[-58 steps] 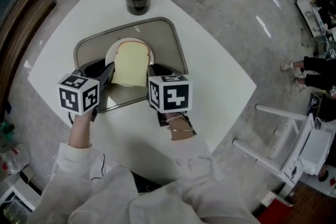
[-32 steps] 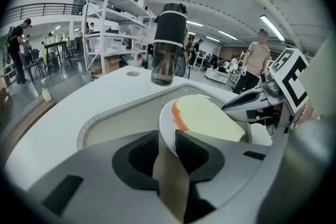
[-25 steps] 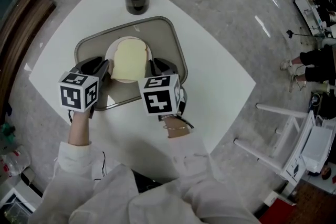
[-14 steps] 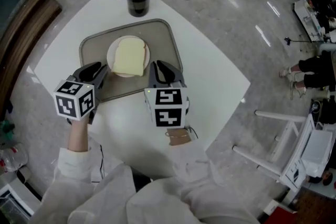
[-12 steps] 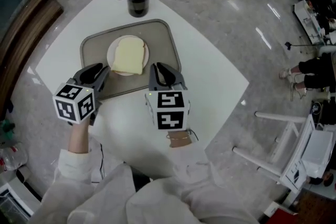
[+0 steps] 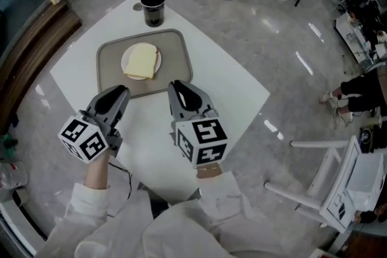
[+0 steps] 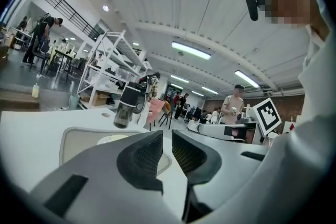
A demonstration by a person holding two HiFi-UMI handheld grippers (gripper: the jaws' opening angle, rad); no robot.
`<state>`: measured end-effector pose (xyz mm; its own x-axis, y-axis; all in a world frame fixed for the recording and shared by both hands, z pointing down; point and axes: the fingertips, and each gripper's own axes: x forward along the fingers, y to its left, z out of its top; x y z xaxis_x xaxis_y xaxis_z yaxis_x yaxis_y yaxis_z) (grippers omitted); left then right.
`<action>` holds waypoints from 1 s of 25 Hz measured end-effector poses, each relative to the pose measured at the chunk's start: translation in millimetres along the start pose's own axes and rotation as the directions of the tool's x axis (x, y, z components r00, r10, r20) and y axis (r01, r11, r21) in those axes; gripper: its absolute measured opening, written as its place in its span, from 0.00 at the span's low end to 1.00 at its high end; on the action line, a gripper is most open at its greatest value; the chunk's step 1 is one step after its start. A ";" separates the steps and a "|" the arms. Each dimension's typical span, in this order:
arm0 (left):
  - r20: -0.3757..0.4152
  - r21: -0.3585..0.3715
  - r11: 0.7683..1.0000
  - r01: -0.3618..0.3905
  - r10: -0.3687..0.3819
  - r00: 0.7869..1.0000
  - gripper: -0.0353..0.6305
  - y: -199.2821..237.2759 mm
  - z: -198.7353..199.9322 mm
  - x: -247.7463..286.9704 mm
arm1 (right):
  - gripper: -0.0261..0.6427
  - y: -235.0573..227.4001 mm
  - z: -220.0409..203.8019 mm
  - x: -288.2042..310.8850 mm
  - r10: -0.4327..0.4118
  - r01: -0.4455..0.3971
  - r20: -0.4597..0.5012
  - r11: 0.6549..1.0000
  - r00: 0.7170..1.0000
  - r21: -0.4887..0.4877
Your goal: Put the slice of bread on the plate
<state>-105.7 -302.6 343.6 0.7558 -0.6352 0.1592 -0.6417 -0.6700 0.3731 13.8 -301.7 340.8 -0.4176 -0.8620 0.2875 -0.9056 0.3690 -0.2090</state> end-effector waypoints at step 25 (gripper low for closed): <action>0.074 0.086 0.996 0.021 -0.028 0.997 0.09 -223.1 -71.6 -59.3 | 0.07 43.0 -42.0 -195.4 0.322 -0.324 -0.041 0.933 0.946 -0.155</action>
<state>2.0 -88.0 316.4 0.7614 -0.6432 0.0806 -0.6345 -0.7140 0.2962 53.4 -102.7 314.9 -0.6894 -0.6825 0.2426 -0.7213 0.6776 -0.1436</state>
